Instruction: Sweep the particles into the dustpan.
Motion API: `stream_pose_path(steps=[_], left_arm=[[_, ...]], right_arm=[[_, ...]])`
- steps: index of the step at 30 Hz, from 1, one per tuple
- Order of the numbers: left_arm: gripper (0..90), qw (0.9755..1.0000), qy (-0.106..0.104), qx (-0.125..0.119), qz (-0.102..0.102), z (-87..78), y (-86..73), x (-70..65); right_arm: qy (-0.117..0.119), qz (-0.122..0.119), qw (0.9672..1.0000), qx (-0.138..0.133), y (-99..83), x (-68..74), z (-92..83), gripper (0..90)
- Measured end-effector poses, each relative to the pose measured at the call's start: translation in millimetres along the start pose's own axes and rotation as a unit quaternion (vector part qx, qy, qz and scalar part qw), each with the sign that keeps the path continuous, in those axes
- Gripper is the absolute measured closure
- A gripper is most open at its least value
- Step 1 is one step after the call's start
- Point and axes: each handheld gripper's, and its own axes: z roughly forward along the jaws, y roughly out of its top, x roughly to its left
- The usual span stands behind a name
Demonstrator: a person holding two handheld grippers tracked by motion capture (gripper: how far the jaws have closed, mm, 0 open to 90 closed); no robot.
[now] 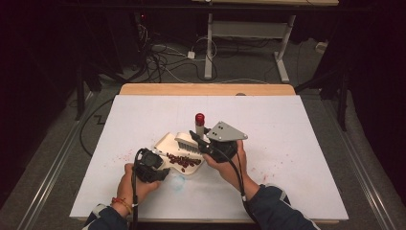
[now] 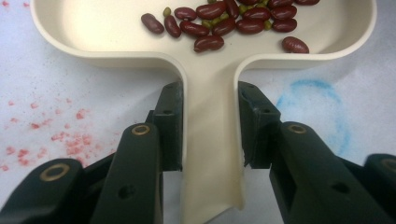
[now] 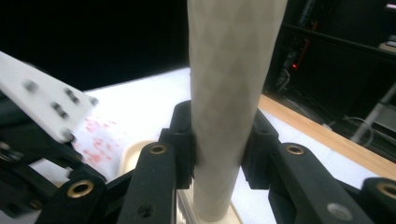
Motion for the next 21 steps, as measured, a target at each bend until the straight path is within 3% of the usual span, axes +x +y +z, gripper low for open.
stream_pose_path(steps=[3, 7, 14, 18, 21], left_arm=[[63.8, 1.0000, 0.002, -0.002, 0.000, 0.9, -0.4, -0.2], [63.8, 0.9999, 0.007, -0.015, -0.005, 0.4, -0.9, -1.6], [63.9, 0.9995, 0.015, -0.024, -0.011, 1.1, -2.2, -1.8], [63.9, 0.9994, 0.017, -0.027, -0.017, 0.6, -3.4, -0.2], [63.9, 0.9989, 0.017, -0.032, -0.029, -0.5, -5.3, 3.1]], right_arm=[[-0.017, -0.012, 0.9997, 0.014, -8.1, -3.0, 5.0, 70.0], [-0.017, -0.014, 0.9996, 0.020, -12.2, -2.2, 10.6, 70.0], [0.028, -0.012, 0.9990, 0.033, -6.2, 21.7, 10.5, 69.9], [0.030, -0.021, 0.9987, 0.037, -4.4, 28.1, 9.6, 69.9], [0.030, -0.013, 0.9989, 0.033, -3.0, 26.6, 7.3, 69.9]])
